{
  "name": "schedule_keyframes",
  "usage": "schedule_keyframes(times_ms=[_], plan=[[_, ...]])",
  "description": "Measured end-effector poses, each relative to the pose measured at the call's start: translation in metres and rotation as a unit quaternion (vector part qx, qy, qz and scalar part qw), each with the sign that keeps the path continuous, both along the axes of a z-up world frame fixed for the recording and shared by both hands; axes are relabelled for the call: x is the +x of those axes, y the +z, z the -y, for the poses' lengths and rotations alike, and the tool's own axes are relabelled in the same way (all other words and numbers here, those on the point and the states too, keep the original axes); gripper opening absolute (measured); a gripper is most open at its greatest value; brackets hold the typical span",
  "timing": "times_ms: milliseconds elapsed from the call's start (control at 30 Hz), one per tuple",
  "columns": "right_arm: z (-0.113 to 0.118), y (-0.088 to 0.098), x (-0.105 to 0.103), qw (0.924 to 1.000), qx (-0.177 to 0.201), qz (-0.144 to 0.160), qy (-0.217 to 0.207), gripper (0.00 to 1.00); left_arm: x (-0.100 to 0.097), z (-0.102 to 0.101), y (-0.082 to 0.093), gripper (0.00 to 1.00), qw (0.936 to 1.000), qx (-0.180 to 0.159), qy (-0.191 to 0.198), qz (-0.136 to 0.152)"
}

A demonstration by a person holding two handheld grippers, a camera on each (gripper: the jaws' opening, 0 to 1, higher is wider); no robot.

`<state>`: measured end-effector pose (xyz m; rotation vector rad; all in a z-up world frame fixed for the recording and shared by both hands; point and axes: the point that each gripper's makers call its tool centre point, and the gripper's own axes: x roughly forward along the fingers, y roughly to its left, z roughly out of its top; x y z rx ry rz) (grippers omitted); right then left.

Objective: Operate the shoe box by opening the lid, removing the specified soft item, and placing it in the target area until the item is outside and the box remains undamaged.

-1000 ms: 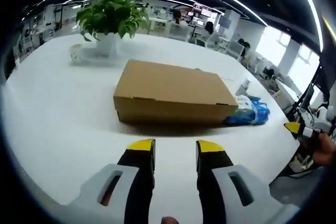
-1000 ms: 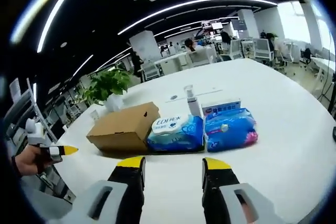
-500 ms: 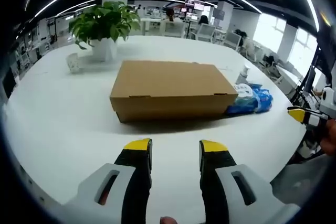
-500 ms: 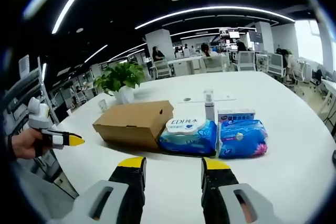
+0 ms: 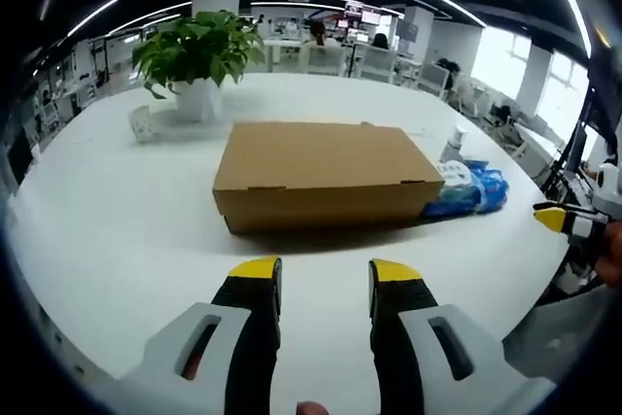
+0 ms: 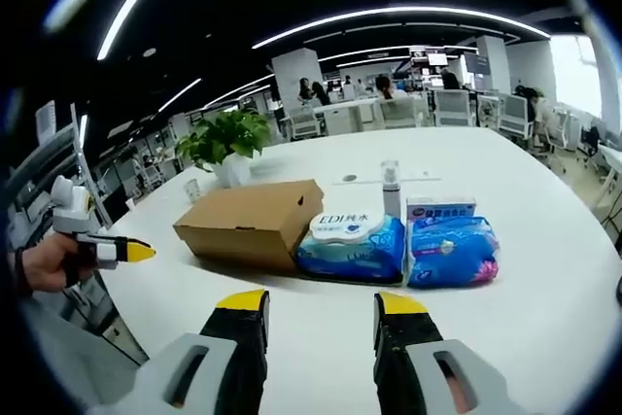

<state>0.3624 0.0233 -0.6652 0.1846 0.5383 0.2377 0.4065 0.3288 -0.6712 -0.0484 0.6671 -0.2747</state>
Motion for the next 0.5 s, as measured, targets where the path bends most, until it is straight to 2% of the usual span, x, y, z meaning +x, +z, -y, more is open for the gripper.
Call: schedule_keyframes(times_ms=[100, 500], plan=[[0.0025, -0.0056, -0.002, 0.9998, 0.01, -0.011, -0.011, 0.4, -0.0004, -0.0002, 0.0003, 0.34, 1.0, 0.0, 0.002, 0.002], [-0.0009, -0.0022, 0.0006, 1.0, 0.006, -0.003, -0.003, 0.4, 0.0011, 0.0009, 0.0021, 0.34, 1.0, -0.003, 0.0, 0.008]])
